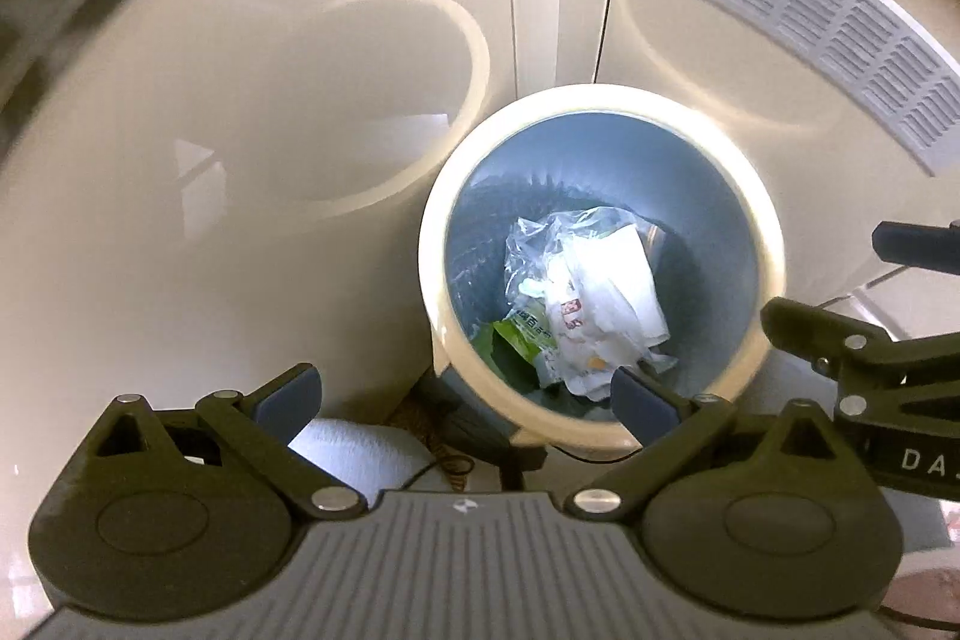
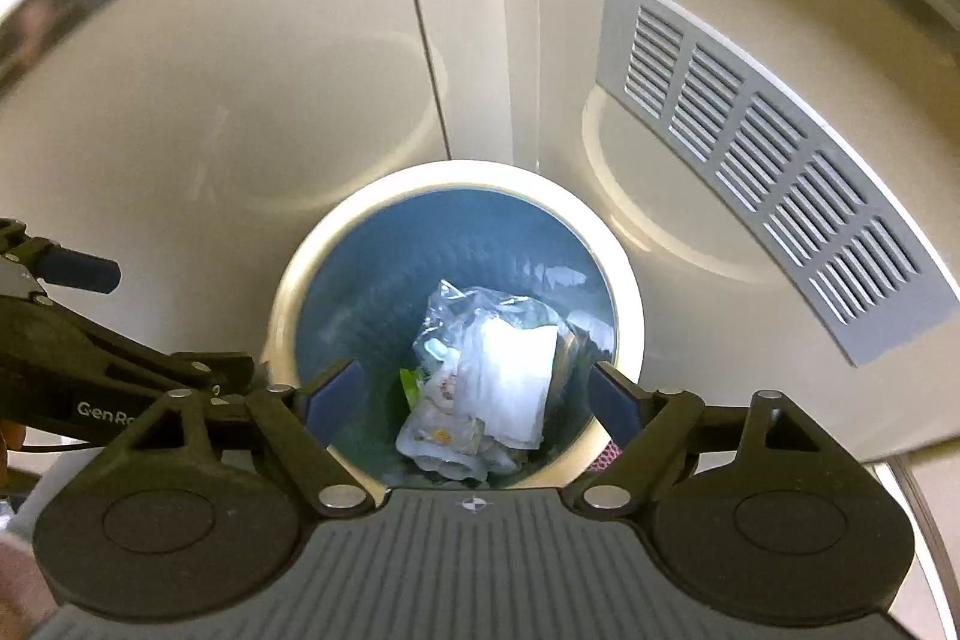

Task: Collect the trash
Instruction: 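Raise both open tools from the bin back toward the counter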

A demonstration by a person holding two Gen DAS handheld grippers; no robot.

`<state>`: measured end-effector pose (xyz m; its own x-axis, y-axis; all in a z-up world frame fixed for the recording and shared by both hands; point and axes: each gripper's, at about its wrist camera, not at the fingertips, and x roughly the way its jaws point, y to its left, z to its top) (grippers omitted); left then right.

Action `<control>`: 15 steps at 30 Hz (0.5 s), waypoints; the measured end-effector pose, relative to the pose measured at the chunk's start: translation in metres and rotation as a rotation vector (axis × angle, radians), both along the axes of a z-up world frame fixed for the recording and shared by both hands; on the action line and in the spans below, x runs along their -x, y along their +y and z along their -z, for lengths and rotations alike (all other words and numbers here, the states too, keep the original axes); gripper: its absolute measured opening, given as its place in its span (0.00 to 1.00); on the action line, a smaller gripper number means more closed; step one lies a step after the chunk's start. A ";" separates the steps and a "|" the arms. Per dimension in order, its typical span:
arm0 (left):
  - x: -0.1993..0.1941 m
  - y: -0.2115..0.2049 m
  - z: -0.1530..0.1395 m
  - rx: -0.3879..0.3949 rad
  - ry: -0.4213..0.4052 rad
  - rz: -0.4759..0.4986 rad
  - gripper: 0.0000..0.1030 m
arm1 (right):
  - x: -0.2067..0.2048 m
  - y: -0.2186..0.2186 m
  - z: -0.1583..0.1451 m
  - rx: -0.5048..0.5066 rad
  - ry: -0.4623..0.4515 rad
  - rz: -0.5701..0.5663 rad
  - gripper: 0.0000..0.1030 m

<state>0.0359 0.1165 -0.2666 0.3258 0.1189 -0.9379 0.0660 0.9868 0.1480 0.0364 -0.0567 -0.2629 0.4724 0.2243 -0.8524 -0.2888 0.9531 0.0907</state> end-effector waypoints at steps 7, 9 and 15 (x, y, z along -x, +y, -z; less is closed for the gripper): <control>0.044 -0.004 -0.028 0.016 -0.068 -0.011 1.00 | 0.050 -0.001 -0.032 -0.020 -0.099 -0.008 0.84; 0.053 -0.007 -0.034 0.009 -0.089 -0.003 1.00 | 0.064 0.000 -0.039 -0.023 -0.131 -0.013 0.85; 0.077 -0.010 -0.052 0.011 -0.151 0.003 1.00 | 0.096 0.000 -0.059 -0.022 -0.225 -0.040 0.89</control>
<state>-0.0414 0.1061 -0.2146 0.4635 0.1073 -0.8796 0.0470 0.9883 0.1453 -0.0597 -0.0563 -0.2034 0.6402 0.2639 -0.7215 -0.3414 0.9390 0.0405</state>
